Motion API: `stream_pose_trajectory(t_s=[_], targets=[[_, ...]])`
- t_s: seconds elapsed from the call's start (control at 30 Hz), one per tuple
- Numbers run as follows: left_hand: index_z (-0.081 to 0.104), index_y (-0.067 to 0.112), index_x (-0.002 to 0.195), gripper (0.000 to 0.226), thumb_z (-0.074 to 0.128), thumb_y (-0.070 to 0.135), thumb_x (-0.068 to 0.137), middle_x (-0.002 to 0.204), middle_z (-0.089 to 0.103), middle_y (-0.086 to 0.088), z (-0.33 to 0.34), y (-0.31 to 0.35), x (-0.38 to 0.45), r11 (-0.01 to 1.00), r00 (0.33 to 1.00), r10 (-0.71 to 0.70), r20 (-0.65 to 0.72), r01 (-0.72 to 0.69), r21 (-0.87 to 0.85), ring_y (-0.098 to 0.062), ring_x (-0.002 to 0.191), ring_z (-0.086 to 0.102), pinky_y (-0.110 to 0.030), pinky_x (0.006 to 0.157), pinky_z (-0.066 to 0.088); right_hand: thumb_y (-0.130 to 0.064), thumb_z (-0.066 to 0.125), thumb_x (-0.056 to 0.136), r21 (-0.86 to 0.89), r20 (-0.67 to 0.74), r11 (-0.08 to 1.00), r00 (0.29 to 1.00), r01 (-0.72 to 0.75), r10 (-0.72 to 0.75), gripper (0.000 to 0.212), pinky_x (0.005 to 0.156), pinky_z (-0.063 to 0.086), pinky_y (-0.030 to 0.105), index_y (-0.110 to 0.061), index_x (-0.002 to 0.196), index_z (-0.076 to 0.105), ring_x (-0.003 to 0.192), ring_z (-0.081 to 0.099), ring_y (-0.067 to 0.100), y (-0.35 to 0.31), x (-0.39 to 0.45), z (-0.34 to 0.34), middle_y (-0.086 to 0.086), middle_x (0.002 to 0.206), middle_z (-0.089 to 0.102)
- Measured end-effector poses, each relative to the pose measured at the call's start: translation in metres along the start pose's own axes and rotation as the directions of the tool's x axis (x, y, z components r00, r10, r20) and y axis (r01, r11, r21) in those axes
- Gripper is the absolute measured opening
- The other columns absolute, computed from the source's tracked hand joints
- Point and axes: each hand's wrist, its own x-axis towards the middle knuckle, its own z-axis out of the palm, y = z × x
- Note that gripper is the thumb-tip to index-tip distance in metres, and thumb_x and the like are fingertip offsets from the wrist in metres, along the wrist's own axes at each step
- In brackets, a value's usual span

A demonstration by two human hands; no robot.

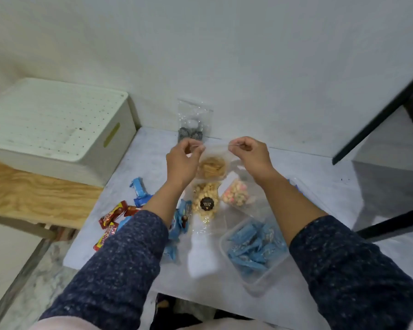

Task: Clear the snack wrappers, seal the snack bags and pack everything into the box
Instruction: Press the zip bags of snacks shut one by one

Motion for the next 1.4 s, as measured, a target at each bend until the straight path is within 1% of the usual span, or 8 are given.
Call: stream_pose_trajectory(t_s=[0.07,0.2,0.5,0.77,0.93,1.13,1.23,1.4], targets=[[0.067,0.021,0.088,0.003,0.064,0.022,0.088,0.076,0.062,0.009,-0.011,0.021,0.010,0.990,0.999,-0.030,-0.037,0.024,-0.142,-0.005,0.073,0.058,-0.017,0.070,0.044,-0.011,0.069,0.083,0.086,0.010,0.996,1.000,0.019,-0.020,0.009,0.067,0.045,0.013,-0.019,0.082,0.067,0.072,0.059,0.001,-0.030,-0.002,-0.001,-0.008,0.077,0.064],[0.064,0.027,0.083,0.017,0.055,0.015,0.093,0.077,0.064,0.007,-0.034,0.062,0.021,0.923,0.998,0.021,-0.055,-0.041,-0.382,-0.002,0.070,0.062,-0.025,0.081,0.051,-0.012,0.062,0.088,0.186,-0.017,0.977,0.995,0.101,-0.099,0.012,0.071,0.046,0.024,-0.022,0.081,0.065,0.075,0.065,0.009,-0.083,-0.017,-0.003,-0.004,0.077,0.068],[0.058,0.020,0.082,0.015,0.055,0.013,0.094,0.066,0.072,0.012,-0.082,0.119,0.039,0.831,0.984,0.176,0.020,-0.138,-0.539,-0.003,0.068,0.068,-0.032,0.089,0.053,-0.009,0.060,0.088,0.187,-0.213,0.938,0.944,0.291,-0.251,0.021,0.073,0.045,0.028,-0.024,0.075,0.061,0.079,0.061,0.012,-0.154,-0.046,0.004,-0.005,0.077,0.066],[0.060,0.028,0.077,0.021,0.054,0.015,0.093,0.080,0.071,0.010,-0.094,0.128,0.050,0.869,0.973,0.230,0.005,-0.203,-0.451,-0.005,0.082,0.068,-0.030,0.087,0.053,-0.003,0.062,0.084,0.203,-0.323,0.899,0.893,0.388,-0.313,0.023,0.063,0.046,0.007,-0.020,0.068,0.061,0.076,0.059,0.007,-0.175,-0.049,0.015,-0.002,0.077,0.064],[0.056,0.030,0.076,0.024,0.050,0.016,0.094,0.077,0.068,0.016,-0.097,0.132,0.050,0.898,0.965,0.263,-0.013,-0.250,-0.363,-0.004,0.081,0.064,-0.026,0.079,0.050,-0.002,0.062,0.084,0.205,-0.377,0.886,0.869,0.416,-0.321,0.026,0.063,0.045,0.008,-0.021,0.066,0.059,0.073,0.058,0.007,-0.175,-0.044,0.022,-0.002,0.075,0.063],[0.057,0.030,0.079,0.021,0.049,0.019,0.095,0.078,0.068,0.012,-0.096,0.134,0.057,0.891,0.975,0.222,0.000,-0.203,-0.407,-0.010,0.089,0.067,-0.037,0.092,0.052,-0.005,0.059,0.088,0.163,-0.291,0.902,0.894,0.399,-0.342,0.020,0.063,0.044,0.012,-0.018,0.074,0.062,0.070,0.060,0.002,-0.172,-0.039,0.025,-0.002,0.075,0.066],[0.059,0.029,0.080,0.018,0.053,0.019,0.094,0.079,0.069,0.011,-0.096,0.136,0.057,0.877,0.972,0.232,0.028,-0.196,-0.439,-0.007,0.085,0.067,-0.031,0.088,0.052,-0.001,0.060,0.086,0.187,-0.321,0.883,0.876,0.431,-0.360,0.015,0.064,0.045,0.008,-0.011,0.076,0.063,0.066,0.059,-0.002,-0.175,-0.037,0.025,0.002,0.077,0.064],[0.063,0.028,0.077,0.016,0.066,0.016,0.086,0.078,0.069,0.007,-0.095,0.138,0.055,0.888,0.956,0.278,0.091,-0.219,-0.405,-0.004,0.075,0.065,-0.020,0.076,0.049,-0.007,0.062,0.087,0.192,-0.289,0.893,0.893,0.408,-0.346,0.015,0.067,0.048,0.017,-0.016,0.076,0.065,0.071,0.061,0.004,-0.173,-0.033,0.024,-0.002,0.075,0.067]])
